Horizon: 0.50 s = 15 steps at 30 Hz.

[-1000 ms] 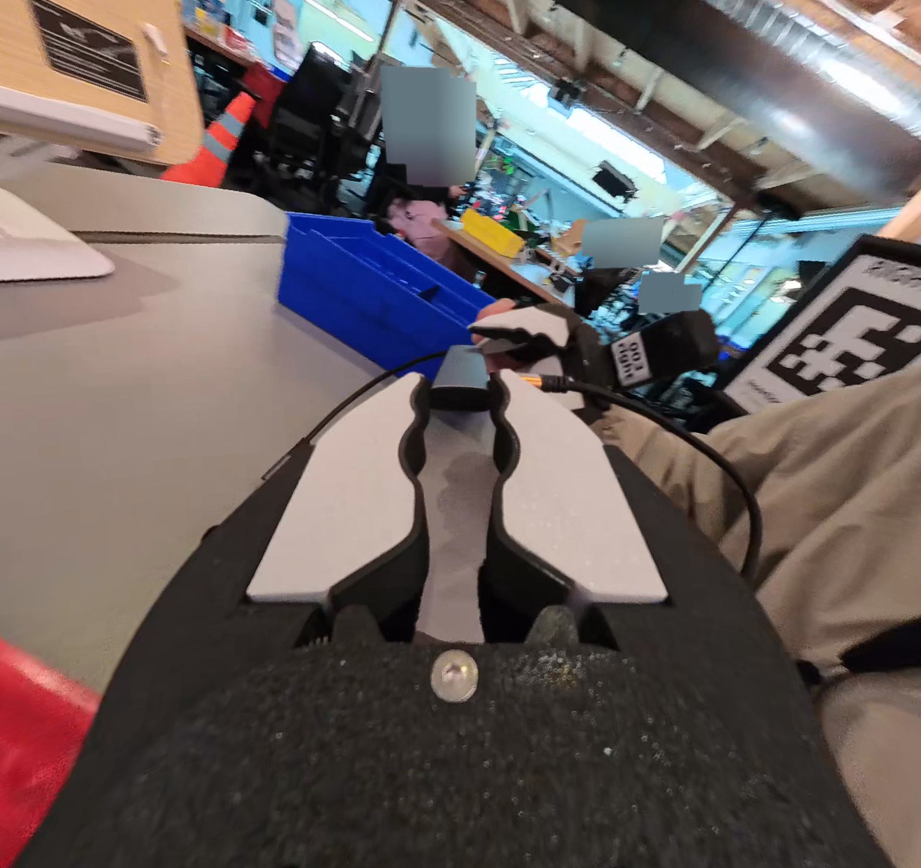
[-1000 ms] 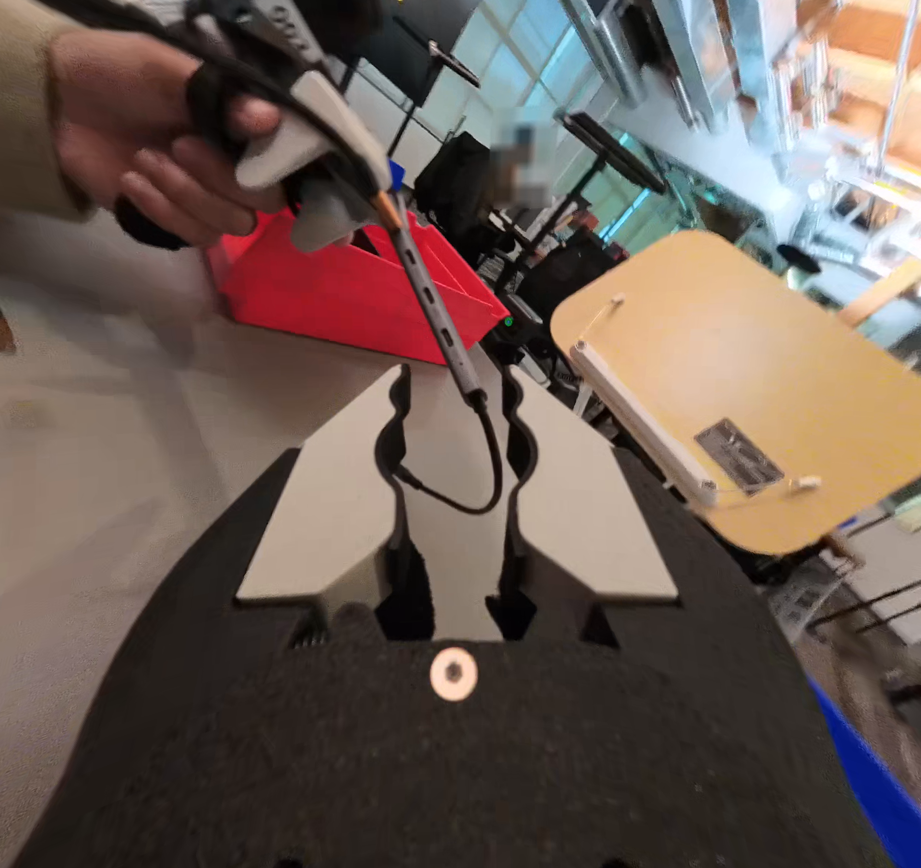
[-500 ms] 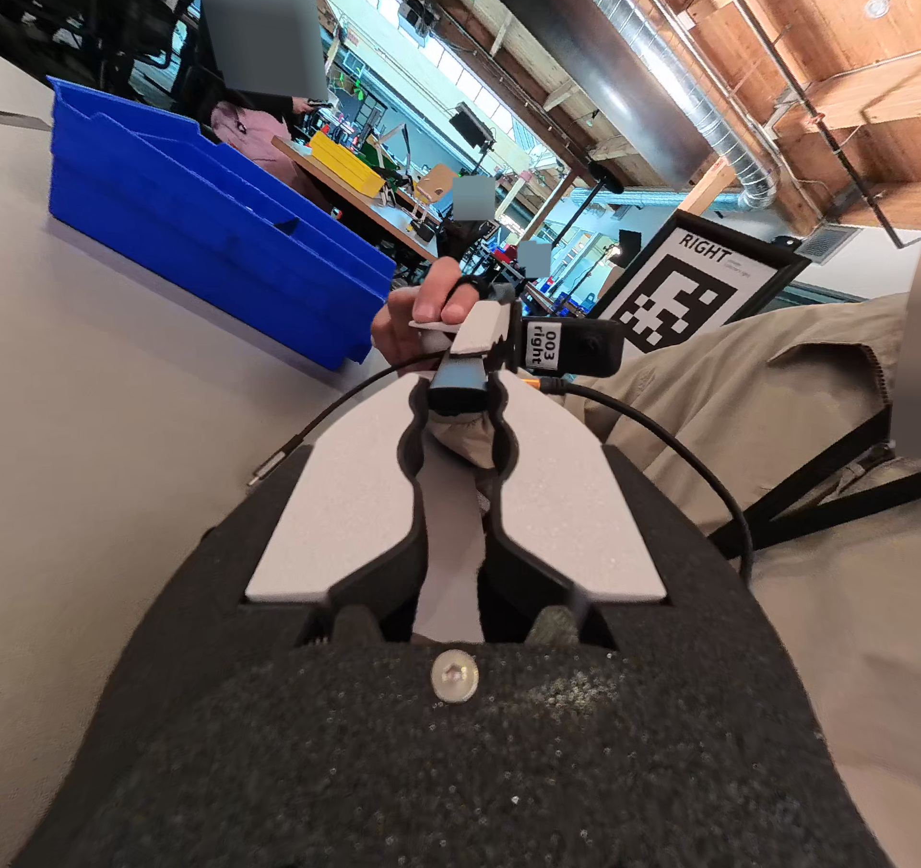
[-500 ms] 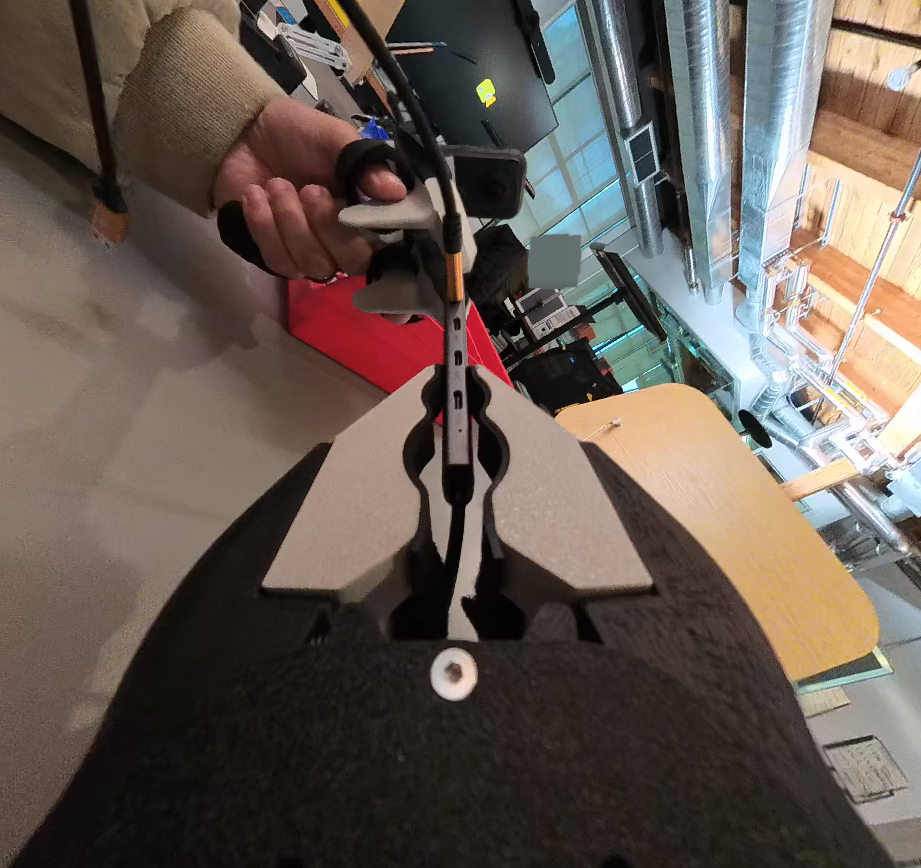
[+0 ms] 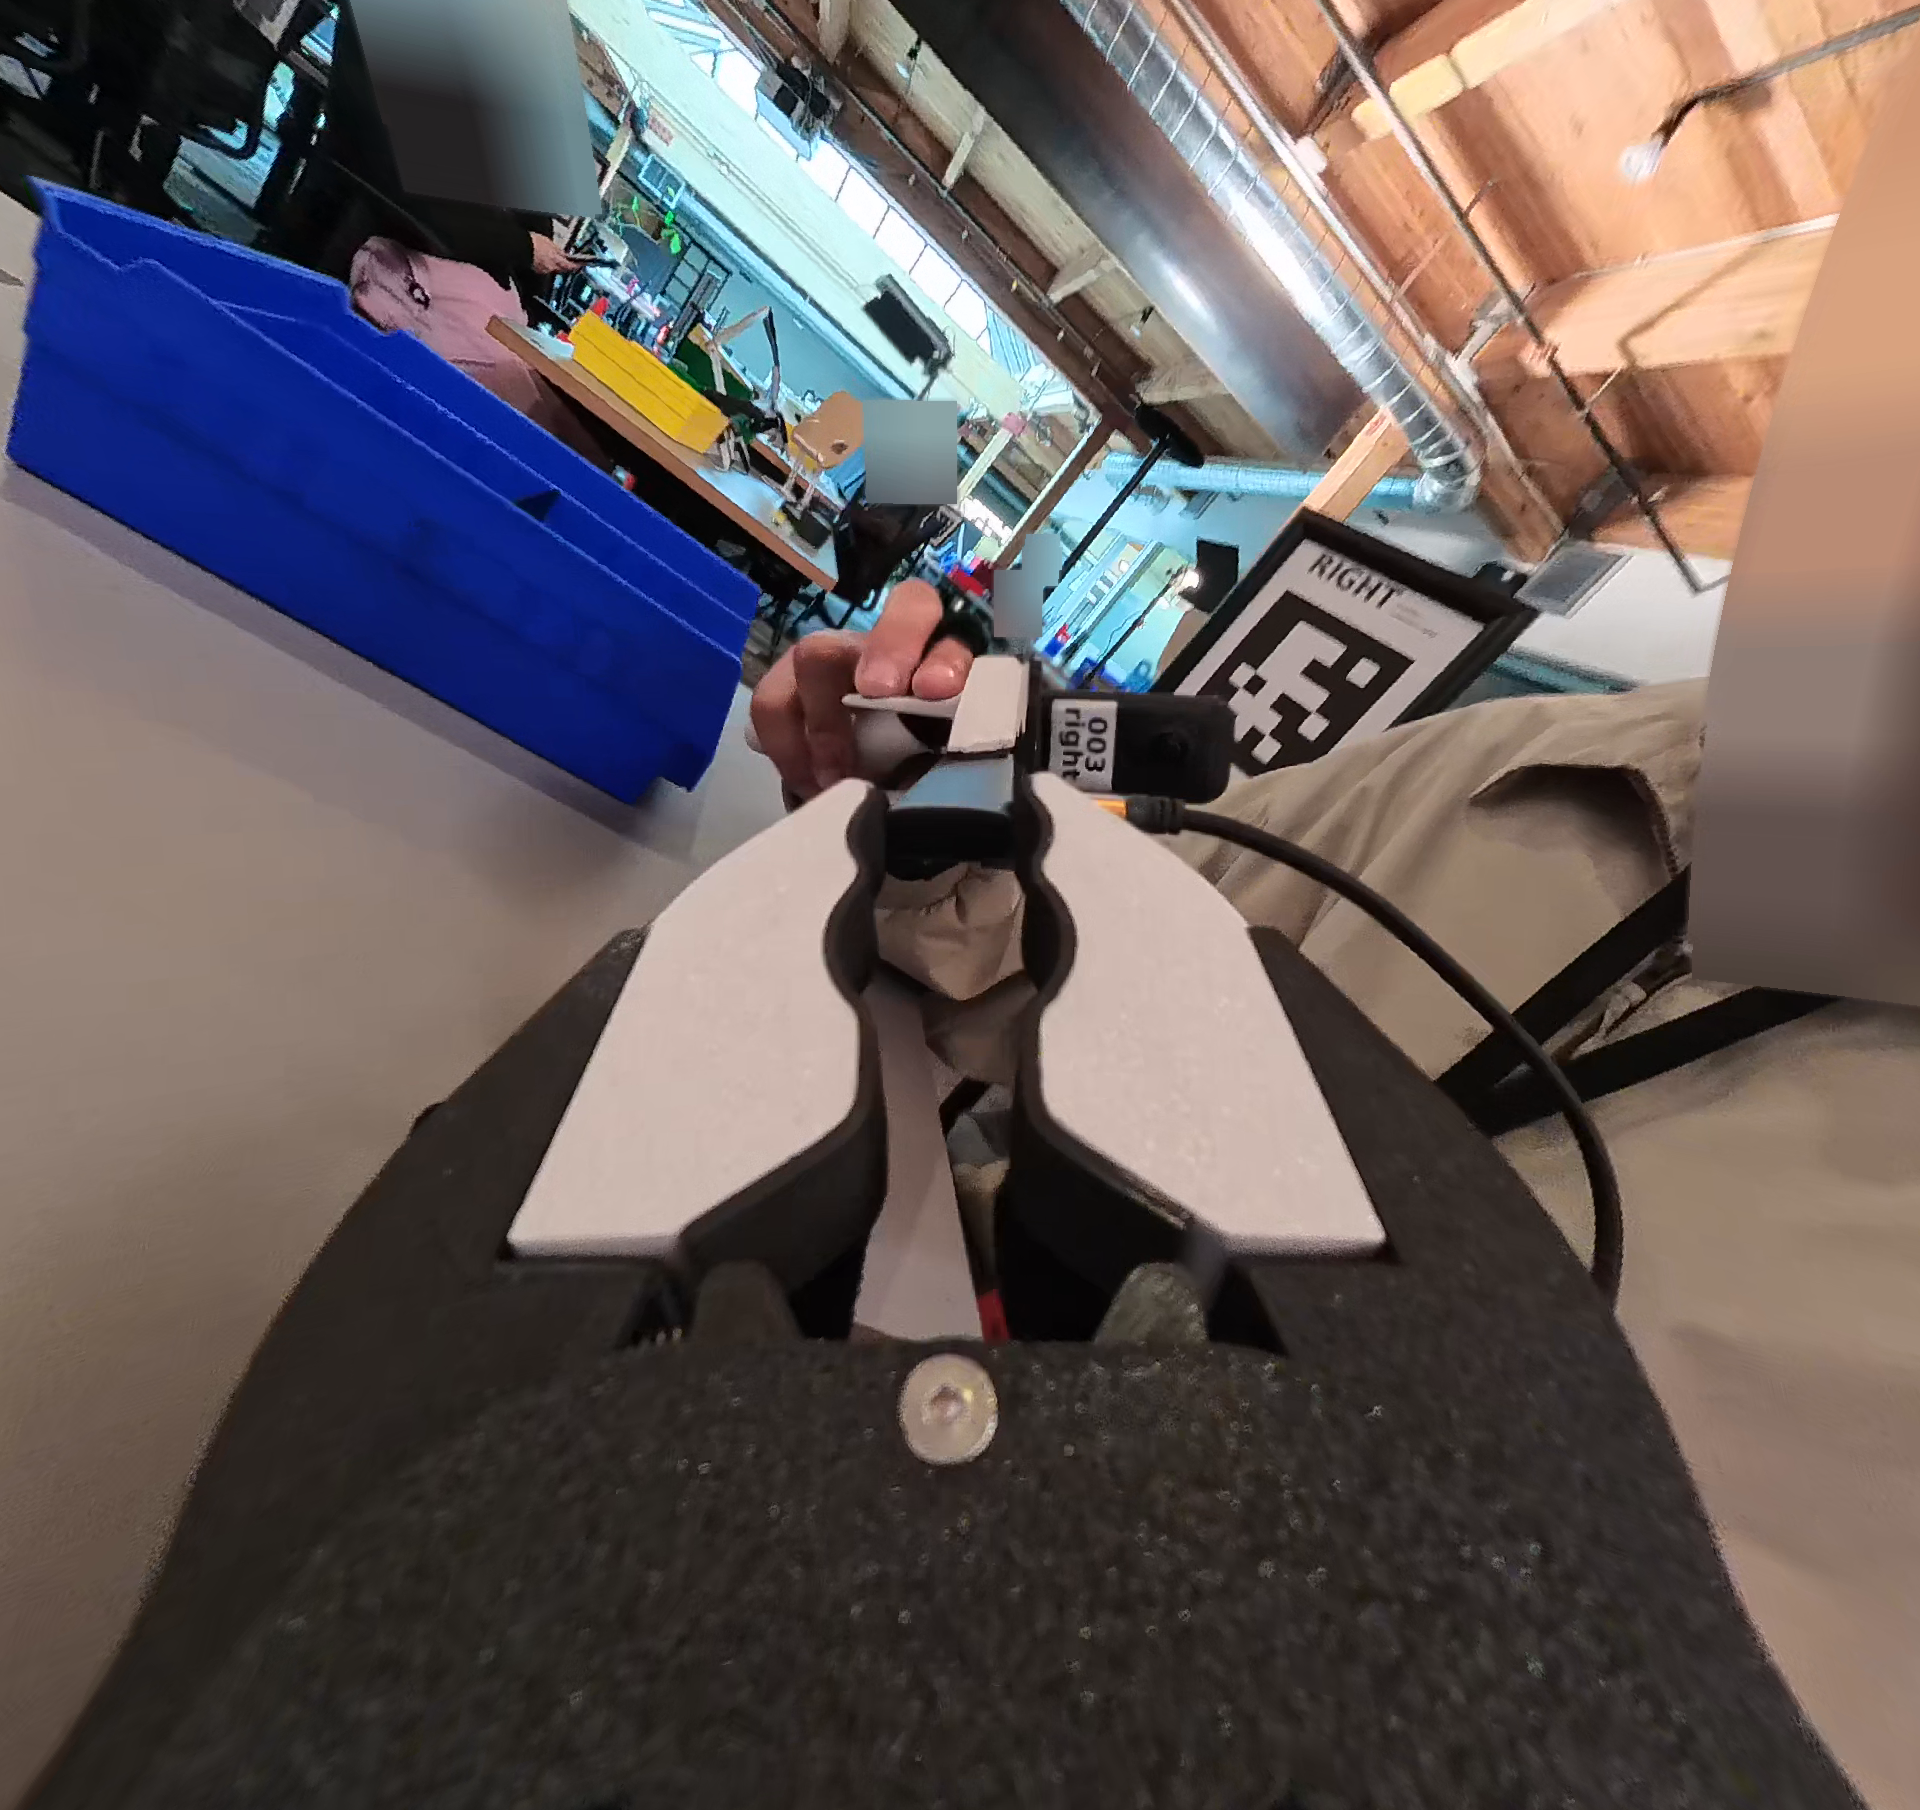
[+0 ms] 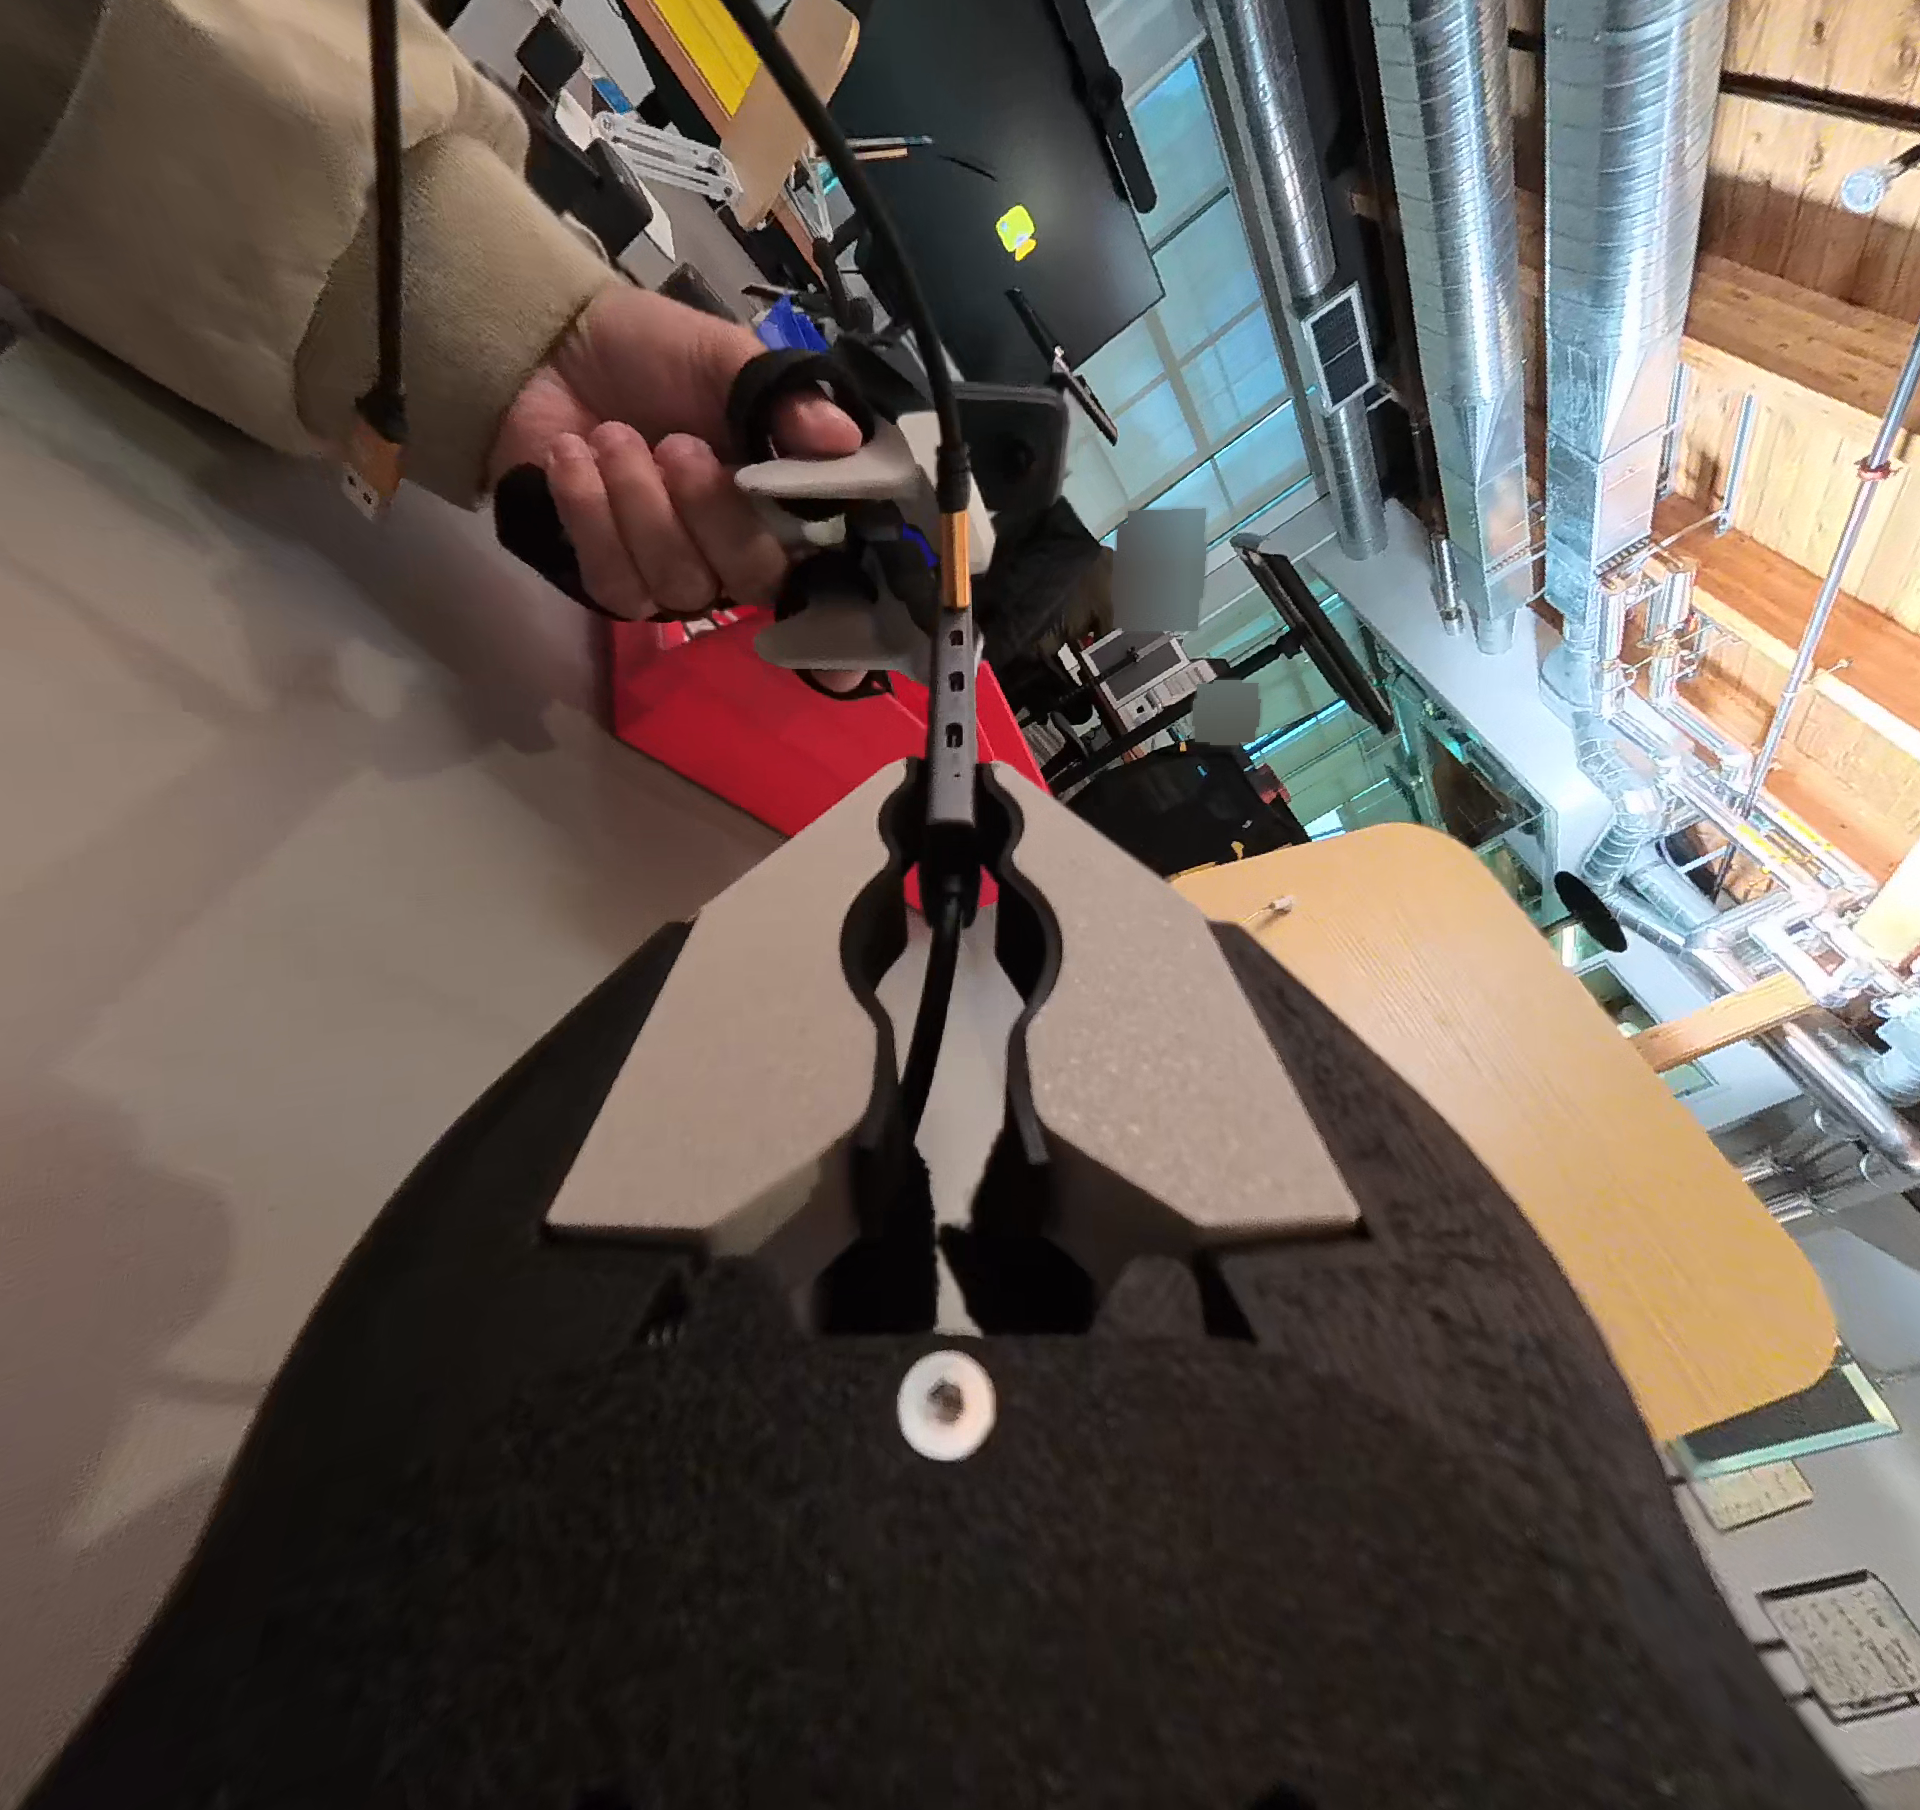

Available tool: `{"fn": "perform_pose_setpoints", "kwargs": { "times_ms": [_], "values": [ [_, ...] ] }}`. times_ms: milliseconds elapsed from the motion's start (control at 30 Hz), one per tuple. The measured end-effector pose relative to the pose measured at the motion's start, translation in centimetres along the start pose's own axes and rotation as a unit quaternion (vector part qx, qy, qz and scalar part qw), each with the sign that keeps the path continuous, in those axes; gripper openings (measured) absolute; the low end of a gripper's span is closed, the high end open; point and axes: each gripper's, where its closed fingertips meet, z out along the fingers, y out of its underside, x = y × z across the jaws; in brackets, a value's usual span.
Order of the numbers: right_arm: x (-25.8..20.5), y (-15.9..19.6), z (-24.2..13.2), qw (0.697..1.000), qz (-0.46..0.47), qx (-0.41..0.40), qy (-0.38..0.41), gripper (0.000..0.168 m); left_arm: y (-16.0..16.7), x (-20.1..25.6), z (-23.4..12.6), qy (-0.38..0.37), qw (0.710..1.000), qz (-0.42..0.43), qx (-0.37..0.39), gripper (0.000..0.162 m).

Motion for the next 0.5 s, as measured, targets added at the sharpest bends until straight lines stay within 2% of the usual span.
{"fn": "perform_pose_setpoints", "kwargs": {
  "times_ms": [33, 267, 367, 500],
  "values": [
    [0.2, 0.0, 0.0, 1.000, 0.007, -0.002, -0.003, 0.008, -0.2, -0.1, 0.1, 0.004, 1.000, -0.010, 0.010, 0.023],
    [1.1, -1.6, -0.4, 1.000, -0.004, 0.023, 0.020, 0.007, -1.2, -0.7, 1.0, 0.016, 0.999, -0.031, 0.039, 0.025],
    [1.1, -1.9, -0.3, 0.999, -0.016, 0.022, 0.019, 0.007, -1.2, -2.0, 1.3, -0.011, 0.998, -0.048, 0.050, 0.025],
    [1.3, -1.1, -0.1, 0.999, -0.026, 0.007, 0.027, 0.008, -1.7, -2.2, 1.1, -0.051, 0.997, -0.022, 0.053, 0.025]
  ]
}}
